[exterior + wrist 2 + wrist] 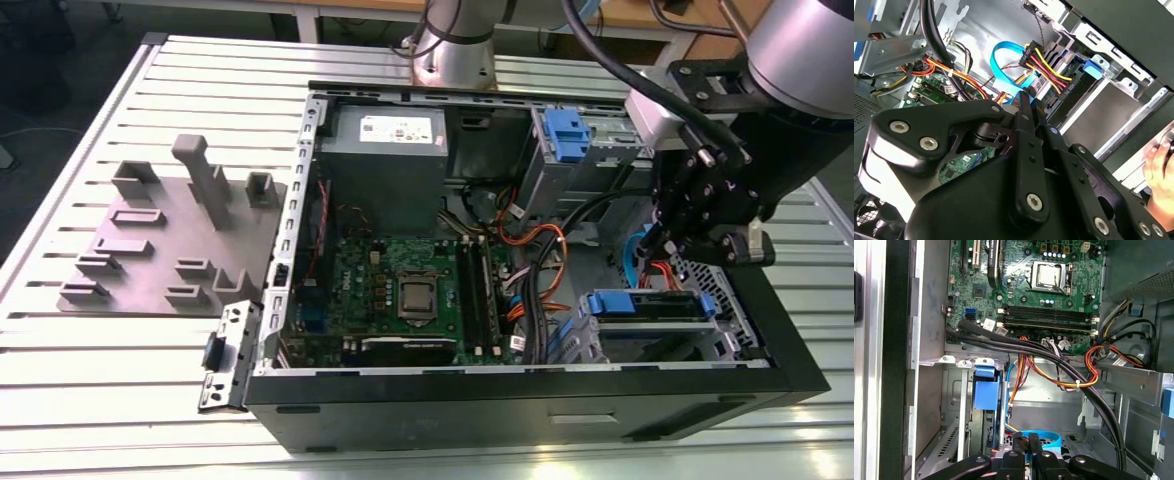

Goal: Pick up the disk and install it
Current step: 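Insert the second disk wire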

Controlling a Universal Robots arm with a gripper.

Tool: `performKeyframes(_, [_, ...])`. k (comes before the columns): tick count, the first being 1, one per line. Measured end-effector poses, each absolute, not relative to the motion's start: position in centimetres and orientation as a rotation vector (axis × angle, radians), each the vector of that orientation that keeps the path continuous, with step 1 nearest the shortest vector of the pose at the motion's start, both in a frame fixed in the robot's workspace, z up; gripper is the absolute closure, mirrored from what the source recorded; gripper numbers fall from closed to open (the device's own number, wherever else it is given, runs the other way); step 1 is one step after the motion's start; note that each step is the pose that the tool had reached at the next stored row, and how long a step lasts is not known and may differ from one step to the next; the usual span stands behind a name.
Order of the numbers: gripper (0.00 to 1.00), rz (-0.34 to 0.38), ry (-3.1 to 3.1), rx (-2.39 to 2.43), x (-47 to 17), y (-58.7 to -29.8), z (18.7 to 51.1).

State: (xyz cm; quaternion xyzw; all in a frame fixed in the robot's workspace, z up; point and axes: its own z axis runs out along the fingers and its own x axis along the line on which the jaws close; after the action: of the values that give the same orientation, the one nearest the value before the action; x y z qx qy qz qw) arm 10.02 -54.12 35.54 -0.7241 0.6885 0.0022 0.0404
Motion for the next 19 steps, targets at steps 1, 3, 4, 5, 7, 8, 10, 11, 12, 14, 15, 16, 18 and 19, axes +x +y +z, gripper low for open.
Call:
performKeyframes(1, [0.84,0.007,2.109,-2.218,10.02,-54.17,35.53])
performKeyframes(3, [0.84,0.006,2.109,-2.219,10.02,-54.28,35.53])
performKeyframes(4, [0.84,0.005,2.110,-2.219,10.02,-54.36,35.52])
performKeyframes(5, [0.84,0.005,2.110,-2.219,10.02,-54.43,35.50])
performKeyframes(7, [0.84,0.003,2.110,-2.220,10.02,-54.54,35.47])
performKeyframes(8, [0.84,0.003,2.111,-2.220,10.02,-54.59,35.44])
performKeyframes(10, [0.84,0.003,2.110,-2.220,10.02,-54.66,35.38])
performKeyframes(11, [0.84,0.003,2.110,-2.220,10.02,-54.68,35.38])
performKeyframes(12, [0.84,0.003,2.111,-2.220,10.02,-54.69,35.38])
performKeyframes(14, [0.84,0.003,2.111,-2.220,10.02,-54.69,35.38])
performKeyframes(15, [0.84,0.003,2.110,-2.220,10.02,-54.69,35.38])
performKeyframes(16, [0.84,0.003,2.111,-2.220,10.02,-54.69,35.38])
performKeyframes(18, [0.84,0.003,2.111,-2.220,10.02,-54.70,35.38])
performKeyframes(19, [0.84,0.003,2.111,-2.220,10.02,-54.70,35.38])
